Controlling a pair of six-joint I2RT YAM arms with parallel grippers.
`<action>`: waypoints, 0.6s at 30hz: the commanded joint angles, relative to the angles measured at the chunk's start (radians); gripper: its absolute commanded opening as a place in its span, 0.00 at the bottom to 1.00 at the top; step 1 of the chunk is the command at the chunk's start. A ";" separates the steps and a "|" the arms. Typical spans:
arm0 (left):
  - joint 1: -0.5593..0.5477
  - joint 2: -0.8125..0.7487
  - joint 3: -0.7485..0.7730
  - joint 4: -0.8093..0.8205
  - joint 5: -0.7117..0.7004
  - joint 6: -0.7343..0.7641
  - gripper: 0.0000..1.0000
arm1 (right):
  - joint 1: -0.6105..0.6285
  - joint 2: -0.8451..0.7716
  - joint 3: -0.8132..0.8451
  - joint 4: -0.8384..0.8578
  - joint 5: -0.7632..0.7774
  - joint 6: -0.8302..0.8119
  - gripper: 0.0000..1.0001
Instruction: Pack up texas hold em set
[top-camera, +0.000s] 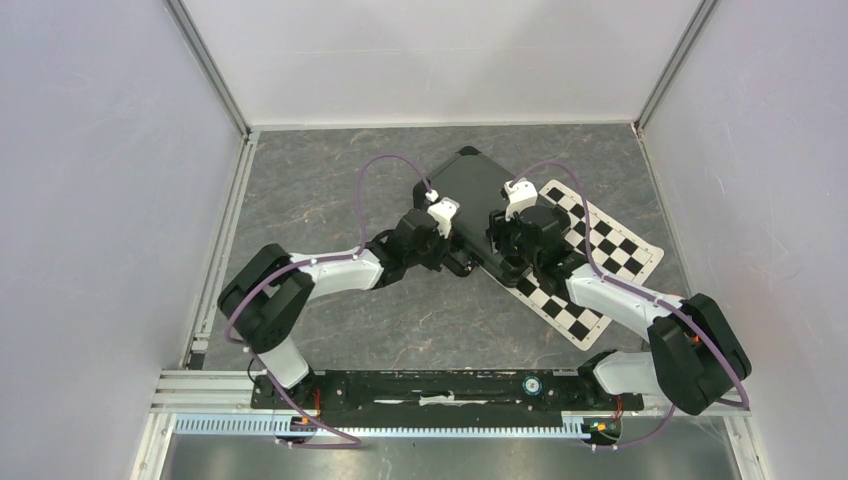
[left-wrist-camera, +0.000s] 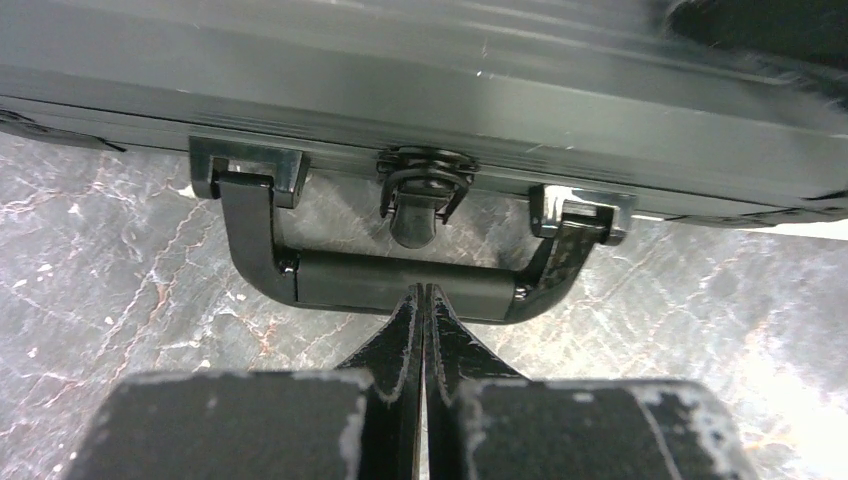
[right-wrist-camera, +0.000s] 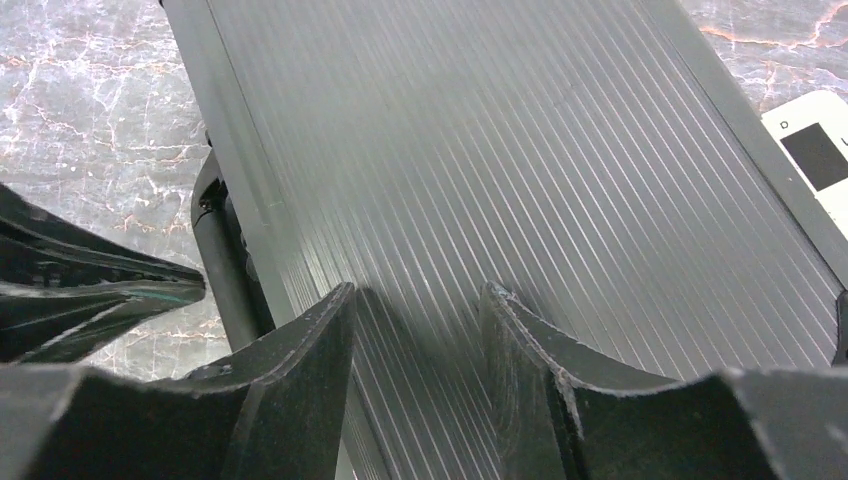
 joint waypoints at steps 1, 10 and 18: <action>-0.002 0.075 0.061 0.041 -0.013 0.072 0.02 | -0.019 -0.012 -0.036 -0.010 0.009 0.023 0.54; -0.002 0.125 0.070 0.082 -0.005 0.074 0.02 | -0.029 -0.009 -0.043 -0.003 -0.007 0.028 0.55; -0.002 0.066 0.069 0.055 -0.011 0.070 0.02 | -0.035 -0.007 -0.049 0.005 -0.021 0.037 0.51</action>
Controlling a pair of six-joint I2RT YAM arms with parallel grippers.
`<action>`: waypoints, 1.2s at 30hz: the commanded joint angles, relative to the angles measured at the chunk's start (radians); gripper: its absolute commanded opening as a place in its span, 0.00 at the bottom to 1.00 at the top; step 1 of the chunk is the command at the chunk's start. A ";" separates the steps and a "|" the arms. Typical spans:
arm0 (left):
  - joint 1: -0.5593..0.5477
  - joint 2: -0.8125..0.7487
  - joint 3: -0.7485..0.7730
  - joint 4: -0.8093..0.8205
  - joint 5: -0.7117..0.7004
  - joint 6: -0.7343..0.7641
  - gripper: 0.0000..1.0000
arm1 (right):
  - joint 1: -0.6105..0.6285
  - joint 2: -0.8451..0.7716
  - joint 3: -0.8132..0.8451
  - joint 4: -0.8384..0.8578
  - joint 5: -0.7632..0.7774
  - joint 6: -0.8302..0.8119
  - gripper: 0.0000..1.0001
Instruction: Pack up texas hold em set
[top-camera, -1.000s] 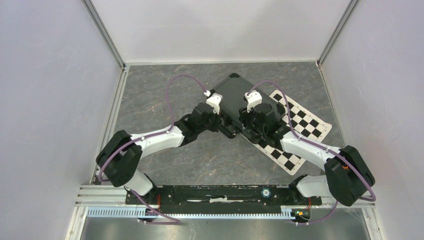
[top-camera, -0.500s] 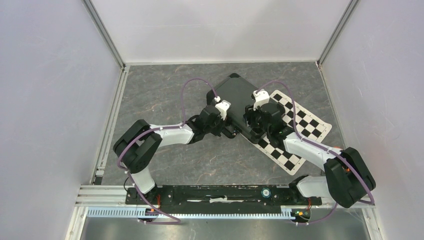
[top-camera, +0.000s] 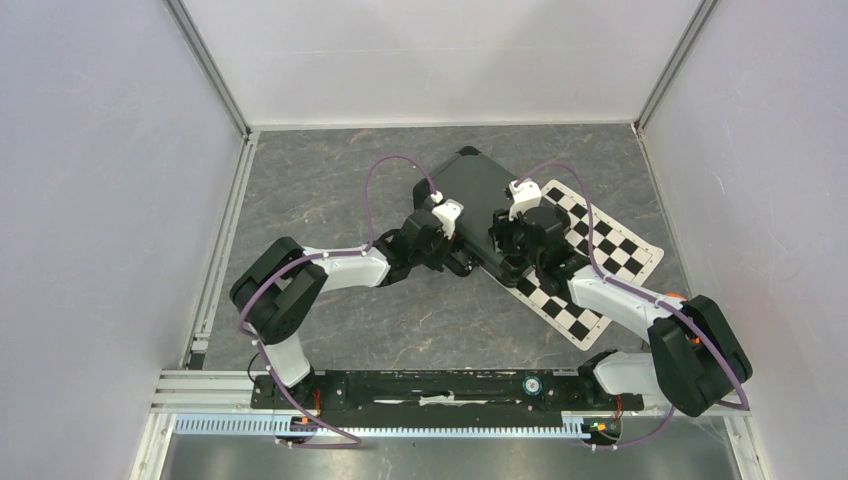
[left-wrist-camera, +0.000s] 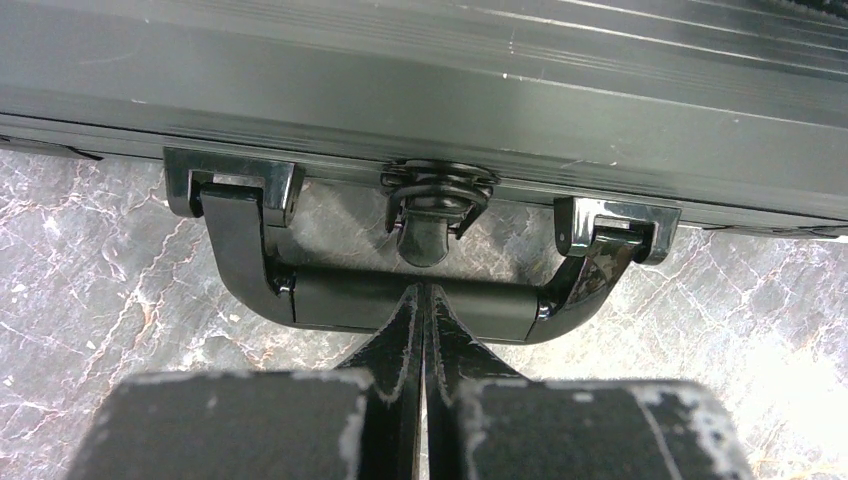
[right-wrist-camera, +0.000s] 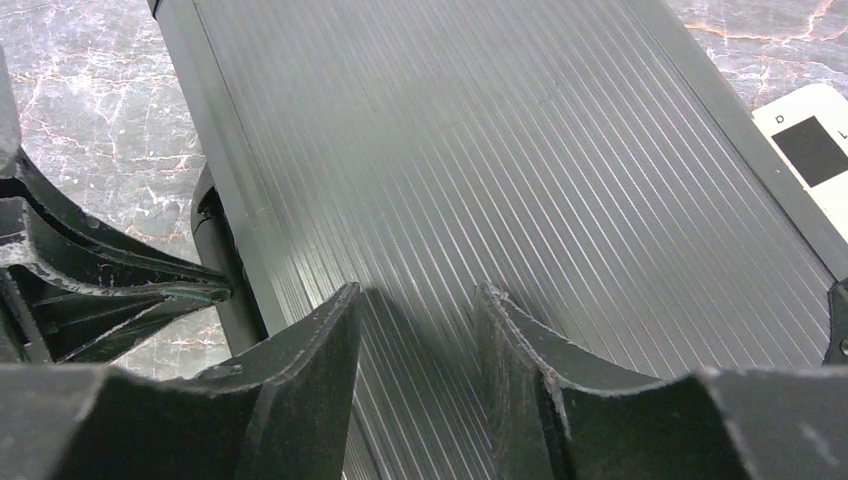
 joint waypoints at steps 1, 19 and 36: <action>-0.002 -0.040 0.037 0.033 -0.007 0.048 0.02 | -0.014 0.001 -0.025 -0.031 -0.013 0.018 0.48; -0.002 0.035 0.101 0.008 -0.027 0.076 0.02 | -0.029 -0.012 -0.042 -0.019 -0.030 0.029 0.31; -0.002 0.125 0.105 0.039 -0.060 0.098 0.02 | -0.038 0.004 -0.045 -0.011 -0.045 0.032 0.29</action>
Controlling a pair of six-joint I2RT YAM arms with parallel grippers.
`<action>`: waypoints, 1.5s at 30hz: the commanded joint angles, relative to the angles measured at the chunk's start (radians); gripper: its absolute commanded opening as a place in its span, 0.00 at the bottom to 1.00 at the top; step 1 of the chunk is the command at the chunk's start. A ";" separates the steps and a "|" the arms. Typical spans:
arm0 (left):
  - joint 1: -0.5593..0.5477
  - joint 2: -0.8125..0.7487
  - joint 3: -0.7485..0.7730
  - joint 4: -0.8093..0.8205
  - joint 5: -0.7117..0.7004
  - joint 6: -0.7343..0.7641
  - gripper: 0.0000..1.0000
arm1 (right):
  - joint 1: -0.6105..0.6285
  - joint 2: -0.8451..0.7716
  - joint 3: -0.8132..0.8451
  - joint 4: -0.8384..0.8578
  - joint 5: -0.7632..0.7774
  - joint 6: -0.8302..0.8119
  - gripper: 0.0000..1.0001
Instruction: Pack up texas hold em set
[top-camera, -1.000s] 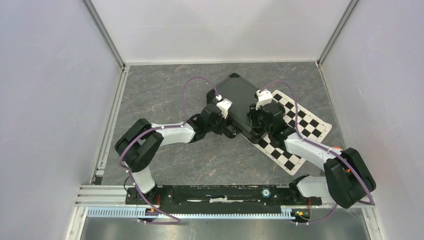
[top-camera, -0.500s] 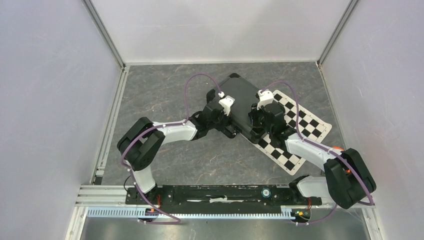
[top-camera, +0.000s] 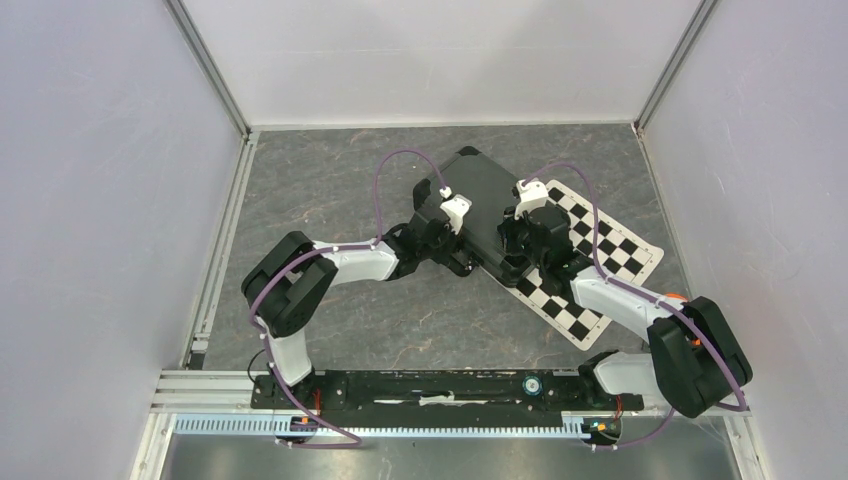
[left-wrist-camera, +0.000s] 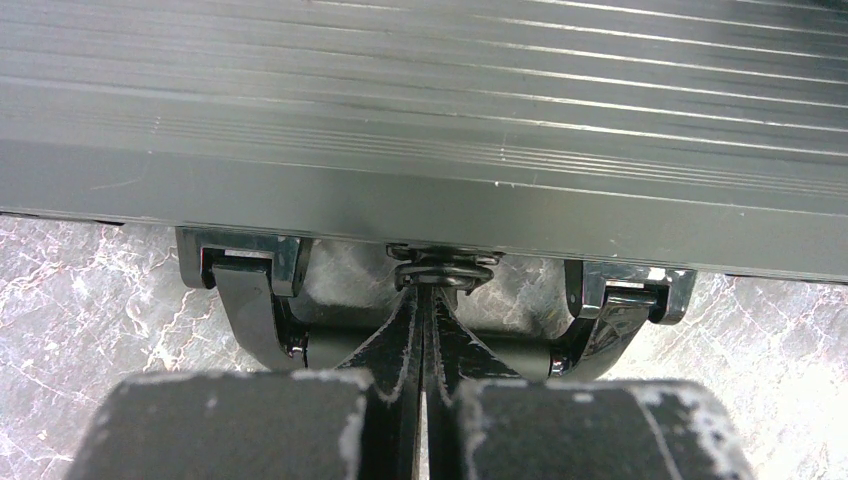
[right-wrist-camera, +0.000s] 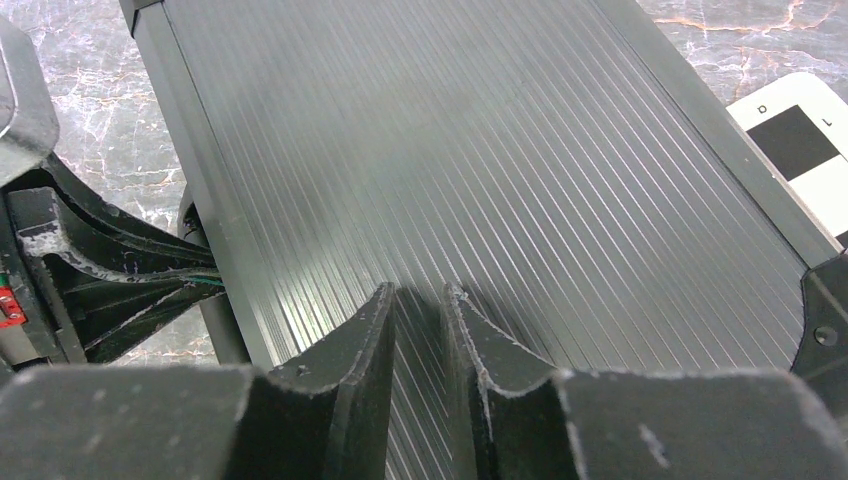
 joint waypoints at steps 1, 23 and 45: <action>-0.001 0.058 0.020 0.047 -0.037 0.045 0.02 | -0.004 0.012 -0.024 -0.042 -0.023 0.013 0.28; -0.004 0.127 0.011 0.107 -0.036 0.027 0.02 | -0.006 0.019 -0.023 -0.040 -0.030 0.014 0.27; -0.007 0.194 -0.015 0.250 -0.041 0.031 0.02 | -0.014 0.032 -0.025 -0.033 -0.040 0.023 0.27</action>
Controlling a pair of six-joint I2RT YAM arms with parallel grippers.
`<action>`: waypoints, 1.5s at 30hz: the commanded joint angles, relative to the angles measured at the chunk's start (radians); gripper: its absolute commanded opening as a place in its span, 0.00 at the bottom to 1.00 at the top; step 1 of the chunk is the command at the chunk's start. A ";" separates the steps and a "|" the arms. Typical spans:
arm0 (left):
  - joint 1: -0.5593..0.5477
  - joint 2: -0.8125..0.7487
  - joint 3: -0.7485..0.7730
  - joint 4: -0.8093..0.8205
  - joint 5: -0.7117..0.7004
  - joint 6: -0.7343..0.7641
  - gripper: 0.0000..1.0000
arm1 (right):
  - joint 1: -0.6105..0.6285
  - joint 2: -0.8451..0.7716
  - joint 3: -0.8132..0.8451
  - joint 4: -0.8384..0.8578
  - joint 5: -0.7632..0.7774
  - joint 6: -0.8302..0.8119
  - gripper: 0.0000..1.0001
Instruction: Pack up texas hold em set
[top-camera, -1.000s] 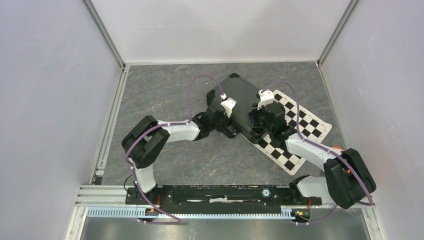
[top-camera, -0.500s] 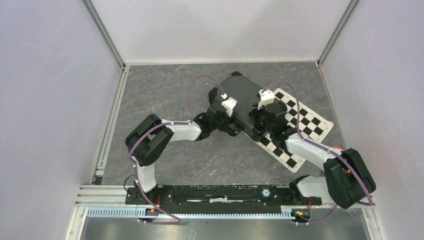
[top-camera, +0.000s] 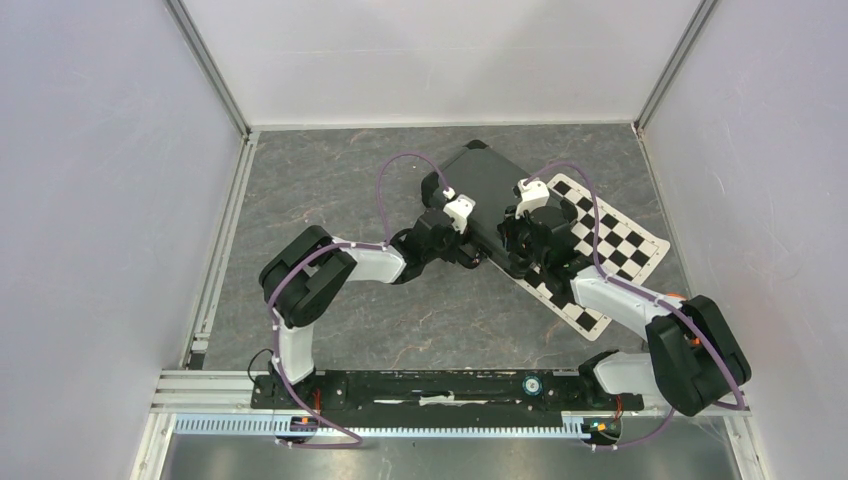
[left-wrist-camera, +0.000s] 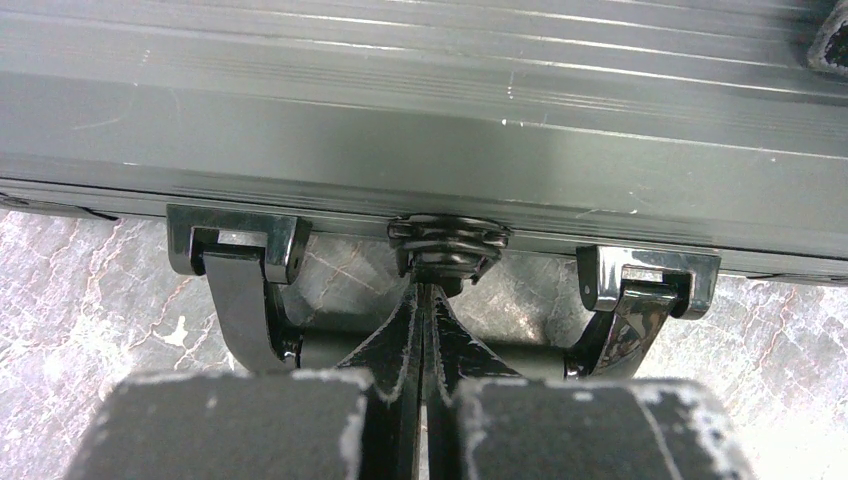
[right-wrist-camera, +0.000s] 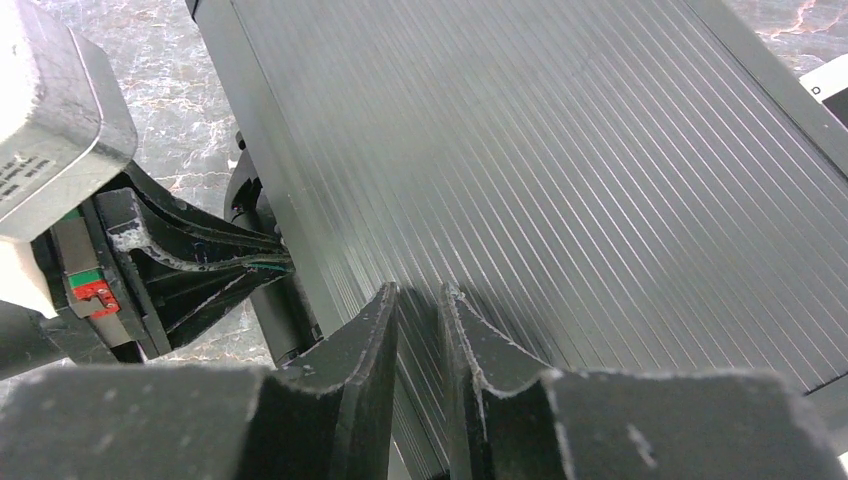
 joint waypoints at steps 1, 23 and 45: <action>0.000 0.098 -0.002 0.029 -0.010 0.022 0.02 | -0.005 0.024 -0.020 -0.059 -0.017 0.016 0.27; -0.003 -0.259 -0.092 -0.071 -0.110 -0.045 0.07 | -0.018 -0.122 0.026 -0.089 -0.020 0.000 0.30; 0.387 -1.061 -0.670 -0.080 -0.569 -0.038 1.00 | -0.363 -0.654 -0.514 0.137 0.578 -0.082 0.98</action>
